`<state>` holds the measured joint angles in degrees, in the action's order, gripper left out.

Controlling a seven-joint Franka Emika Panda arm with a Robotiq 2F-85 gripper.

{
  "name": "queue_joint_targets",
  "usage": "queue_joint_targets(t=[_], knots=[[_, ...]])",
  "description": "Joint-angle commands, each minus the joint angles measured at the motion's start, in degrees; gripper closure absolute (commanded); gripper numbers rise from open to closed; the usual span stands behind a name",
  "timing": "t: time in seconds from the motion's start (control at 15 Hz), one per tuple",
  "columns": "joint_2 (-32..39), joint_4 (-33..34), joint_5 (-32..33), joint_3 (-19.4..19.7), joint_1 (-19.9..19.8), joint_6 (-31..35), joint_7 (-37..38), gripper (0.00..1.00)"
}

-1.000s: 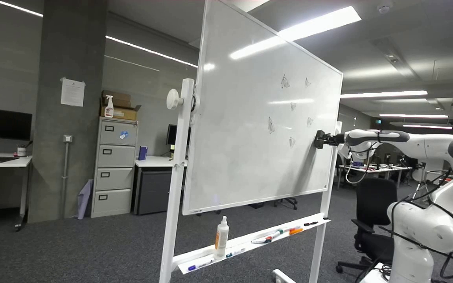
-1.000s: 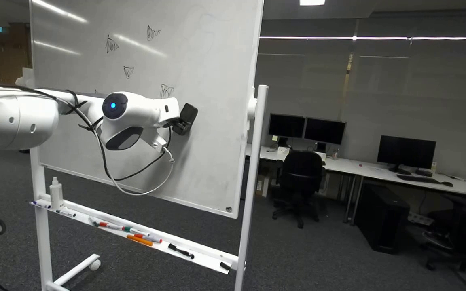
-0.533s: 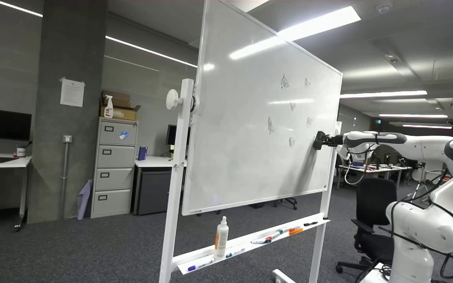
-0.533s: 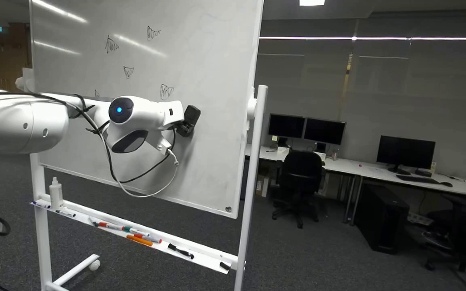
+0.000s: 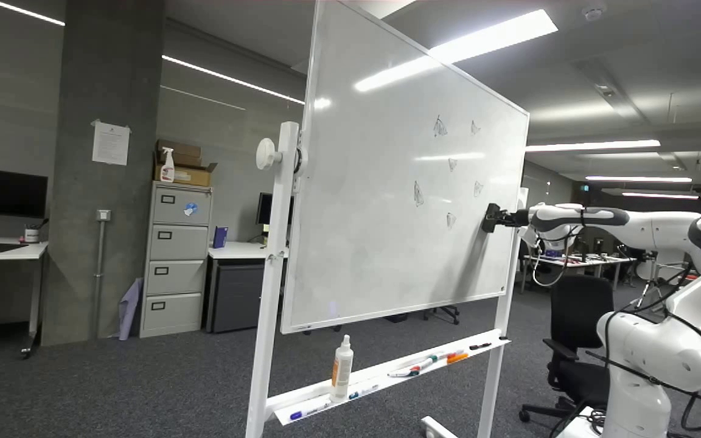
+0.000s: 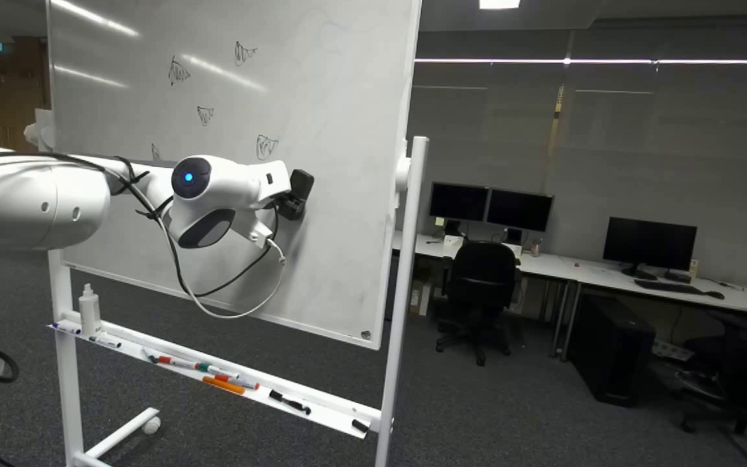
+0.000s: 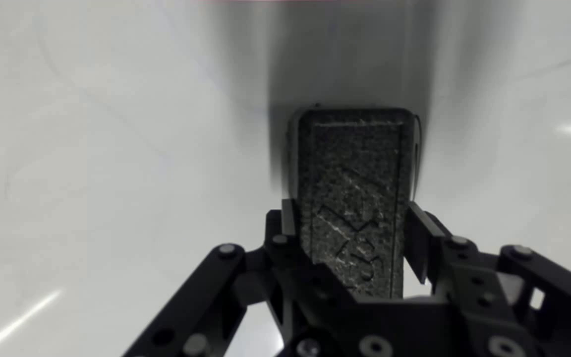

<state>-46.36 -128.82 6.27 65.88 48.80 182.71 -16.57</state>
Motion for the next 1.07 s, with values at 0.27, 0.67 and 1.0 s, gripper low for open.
queue_joint_targets(t=[0.27, 0.67, 1.0], knots=[[-0.9, -3.6, 3.9, -2.5, 2.8, -0.6, -4.6, 0.7], [-0.9, -5.3, 5.4, -4.0, 3.1, -0.8, -6.5, 0.7], [-1.6, -6.1, 6.1, -4.2, 3.1, -0.7, -7.9, 0.7]])
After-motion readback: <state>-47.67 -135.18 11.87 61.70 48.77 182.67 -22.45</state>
